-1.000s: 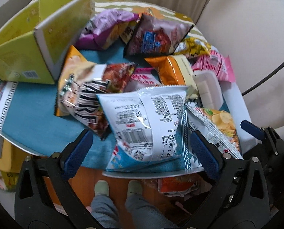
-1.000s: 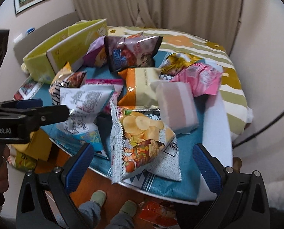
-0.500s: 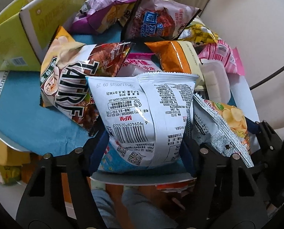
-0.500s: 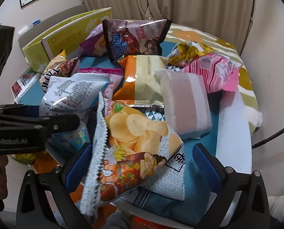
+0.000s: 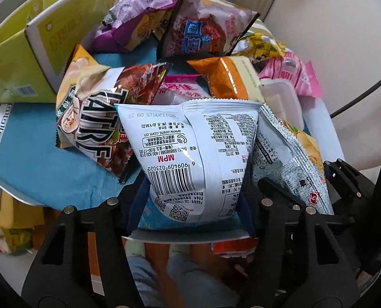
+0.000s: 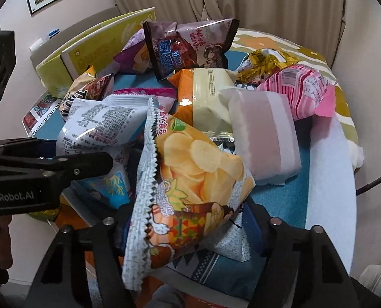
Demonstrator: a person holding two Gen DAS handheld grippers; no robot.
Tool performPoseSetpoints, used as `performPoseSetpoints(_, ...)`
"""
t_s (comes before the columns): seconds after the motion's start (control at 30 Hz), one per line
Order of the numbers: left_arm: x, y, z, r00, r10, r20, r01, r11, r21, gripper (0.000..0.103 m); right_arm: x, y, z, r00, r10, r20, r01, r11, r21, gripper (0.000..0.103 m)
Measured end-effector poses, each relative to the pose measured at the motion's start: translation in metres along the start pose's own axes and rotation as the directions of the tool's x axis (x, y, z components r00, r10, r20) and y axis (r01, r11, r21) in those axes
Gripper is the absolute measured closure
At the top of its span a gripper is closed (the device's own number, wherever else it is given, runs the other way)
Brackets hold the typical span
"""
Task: Organize snacks
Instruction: 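Carry both bags over the cardboard box and release them inside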
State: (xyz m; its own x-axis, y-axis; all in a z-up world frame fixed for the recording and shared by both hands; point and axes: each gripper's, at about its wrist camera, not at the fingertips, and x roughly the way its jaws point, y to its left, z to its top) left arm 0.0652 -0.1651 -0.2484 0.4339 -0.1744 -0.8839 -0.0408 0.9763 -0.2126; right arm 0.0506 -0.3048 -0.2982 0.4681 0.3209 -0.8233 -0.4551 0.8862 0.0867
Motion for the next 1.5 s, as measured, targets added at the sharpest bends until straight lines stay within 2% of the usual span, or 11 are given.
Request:
performPoseSetpoints(0.23,-0.032,-0.008,0.008,0.999,-0.009,0.045,0.009,1.000,0.015,0.046,-0.026,-0.001,0.009,0.999,0.009,0.040,-0.009,1.000,0.021,0.042)
performPoseSetpoints(0.4,-0.067,-0.011,0.022,0.994,-0.003,0.108,0.002,1.000,0.008,0.046,-0.055,0.000,0.025,0.997,0.014,0.078,-0.015,1.000,0.012,0.042)
performPoseSetpoints(0.57,-0.102,-0.008,0.042,0.981,0.019,0.193,-0.016,1.000,-0.022,0.046,-0.085,0.004,0.048,0.991,0.023,0.129,-0.022,1.000,-0.009,0.042)
performPoseSetpoints(0.73,-0.131,0.016,0.069,0.964,0.049,0.263,-0.035,0.998,-0.060,0.046,-0.105,0.018,0.086,0.981,0.021,0.194,-0.011,0.998,-0.055,0.042)
performPoseSetpoints(0.97,-0.159,0.086,0.130,0.931,0.091,0.354,-0.060,0.993,-0.098,0.046,-0.106,0.050,0.156,0.963,0.041,0.267,-0.013,0.994,-0.105,0.042)
performPoseSetpoints(1.17,-0.161,0.158,0.194,0.922,0.113,0.371,-0.077,0.991,-0.111,0.046,-0.077,0.089,0.225,0.957,0.036,0.286,-0.002,0.993,-0.118,0.042)
performPoseSetpoints(1.3,-0.155,0.205,0.235,0.926,0.115,0.359,-0.081,0.991,-0.110,0.046,-0.049,0.116,0.271,0.961,0.035,0.274,-0.007,0.995,-0.104,0.042)
performPoseSetpoints(1.5,-0.128,0.263,0.295,0.944,0.106,0.313,-0.088,0.993,-0.073,0.046,-0.009,0.151,0.331,0.970,0.016,0.244,-0.006,0.999,-0.039,0.042)
